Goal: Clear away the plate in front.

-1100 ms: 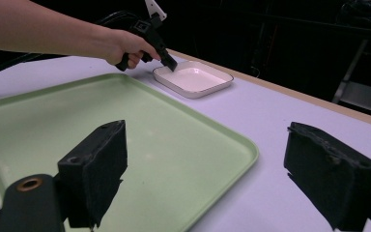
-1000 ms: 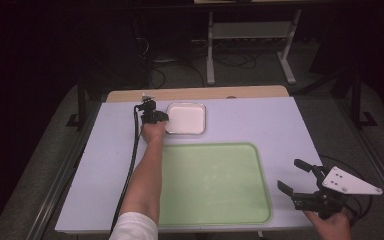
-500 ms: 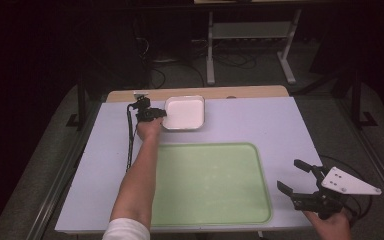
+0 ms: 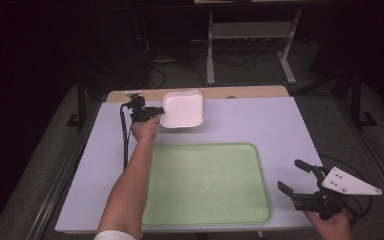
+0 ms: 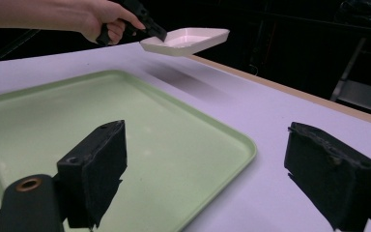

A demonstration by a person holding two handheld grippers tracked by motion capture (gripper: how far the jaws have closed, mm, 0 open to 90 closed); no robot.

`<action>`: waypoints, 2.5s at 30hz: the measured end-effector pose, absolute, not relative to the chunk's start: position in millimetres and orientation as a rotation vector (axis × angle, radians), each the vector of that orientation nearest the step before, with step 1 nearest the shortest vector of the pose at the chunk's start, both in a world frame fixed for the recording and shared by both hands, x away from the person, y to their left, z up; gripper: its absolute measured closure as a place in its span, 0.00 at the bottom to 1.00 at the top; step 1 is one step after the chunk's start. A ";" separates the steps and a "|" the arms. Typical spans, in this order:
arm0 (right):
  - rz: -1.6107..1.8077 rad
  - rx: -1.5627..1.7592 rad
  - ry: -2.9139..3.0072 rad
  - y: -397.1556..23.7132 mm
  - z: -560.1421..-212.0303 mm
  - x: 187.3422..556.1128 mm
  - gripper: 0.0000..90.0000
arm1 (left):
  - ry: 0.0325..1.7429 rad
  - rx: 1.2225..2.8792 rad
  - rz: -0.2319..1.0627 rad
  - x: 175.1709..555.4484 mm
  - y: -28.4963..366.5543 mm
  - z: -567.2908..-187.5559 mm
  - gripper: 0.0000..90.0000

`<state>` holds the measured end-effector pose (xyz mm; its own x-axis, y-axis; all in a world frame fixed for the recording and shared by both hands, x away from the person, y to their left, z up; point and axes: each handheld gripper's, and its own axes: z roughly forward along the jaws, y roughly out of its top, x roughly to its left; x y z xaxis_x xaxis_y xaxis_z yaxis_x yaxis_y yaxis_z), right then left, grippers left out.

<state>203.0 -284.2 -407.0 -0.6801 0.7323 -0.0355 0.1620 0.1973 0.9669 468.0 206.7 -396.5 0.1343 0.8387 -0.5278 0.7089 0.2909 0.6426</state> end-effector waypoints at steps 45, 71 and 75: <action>1.483 0.827 1.915 -280.9 -402.2 198.2 0.15 | 1.468 1.377 0.121 377.2 222.8 -383.1 0.99; 1.472 0.831 1.915 -282.8 -401.8 195.6 0.15 | 1.493 1.366 0.092 342.3 211.2 -405.9 0.99; 1.472 0.827 1.915 -282.7 -401.7 195.7 0.15 | 1.505 1.368 0.099 335.5 209.0 -407.8 0.99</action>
<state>195.7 -282.7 -401.7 -0.6392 0.7655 -0.0742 0.1250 0.1986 0.9721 335.5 209.0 -407.8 0.2050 0.7627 -0.6135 0.6760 0.3430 0.6523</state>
